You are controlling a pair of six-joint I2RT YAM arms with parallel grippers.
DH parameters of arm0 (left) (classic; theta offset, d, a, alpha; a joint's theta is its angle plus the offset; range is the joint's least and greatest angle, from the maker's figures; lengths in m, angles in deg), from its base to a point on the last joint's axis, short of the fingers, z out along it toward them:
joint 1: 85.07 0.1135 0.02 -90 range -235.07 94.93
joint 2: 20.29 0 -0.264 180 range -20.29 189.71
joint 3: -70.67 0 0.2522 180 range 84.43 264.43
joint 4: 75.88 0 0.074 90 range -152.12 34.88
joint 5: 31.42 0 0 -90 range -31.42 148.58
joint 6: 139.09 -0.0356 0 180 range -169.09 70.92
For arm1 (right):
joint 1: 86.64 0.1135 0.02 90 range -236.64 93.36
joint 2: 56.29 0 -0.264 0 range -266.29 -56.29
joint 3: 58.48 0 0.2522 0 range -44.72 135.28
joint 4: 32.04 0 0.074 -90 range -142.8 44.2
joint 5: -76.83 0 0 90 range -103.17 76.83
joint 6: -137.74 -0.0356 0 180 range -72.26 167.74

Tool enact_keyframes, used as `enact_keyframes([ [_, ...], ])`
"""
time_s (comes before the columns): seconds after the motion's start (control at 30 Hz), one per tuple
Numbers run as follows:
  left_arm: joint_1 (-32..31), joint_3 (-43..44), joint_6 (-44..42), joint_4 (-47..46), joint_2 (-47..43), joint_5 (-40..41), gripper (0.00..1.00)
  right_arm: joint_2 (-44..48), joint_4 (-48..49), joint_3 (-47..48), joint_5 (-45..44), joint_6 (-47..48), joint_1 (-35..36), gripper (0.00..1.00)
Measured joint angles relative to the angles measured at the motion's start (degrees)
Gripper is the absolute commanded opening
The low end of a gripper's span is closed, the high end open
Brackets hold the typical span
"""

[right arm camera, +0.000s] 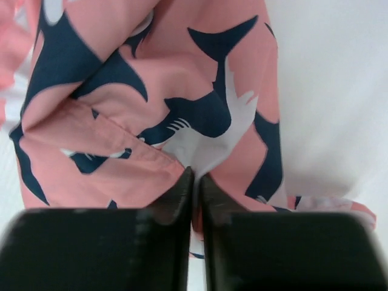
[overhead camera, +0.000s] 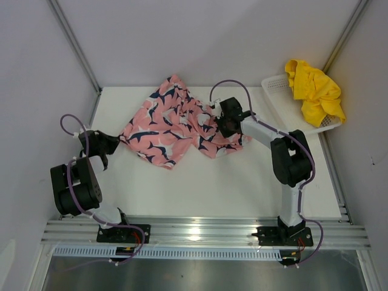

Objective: Fold and stack the shorts

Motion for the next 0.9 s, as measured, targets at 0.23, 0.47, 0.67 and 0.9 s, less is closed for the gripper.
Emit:
enact_keyframes([
  [0.23,0.0,0.0,-1.22,0.02,0.37,-0.2,0.0,4.83,-4.13,-0.33,5.99,-9.73,2.97,0.0],
  [0.47,0.02,0.13,-2.14,0.44,0.37,0.0,0.0,16.09,3.43,-4.15,22.4,-33.77,1.97,0.0],
  [0.67,0.04,0.83,-2.73,1.2,0.37,0.85,0.0,16.57,9.16,-11.23,28.48,-50.03,-9.57,0.11],
  [0.9,0.04,1.88,-4.52,2.45,0.37,1.4,0.91,13.22,1.16,-11.3,18.34,-46.95,-8.85,0.73],
])
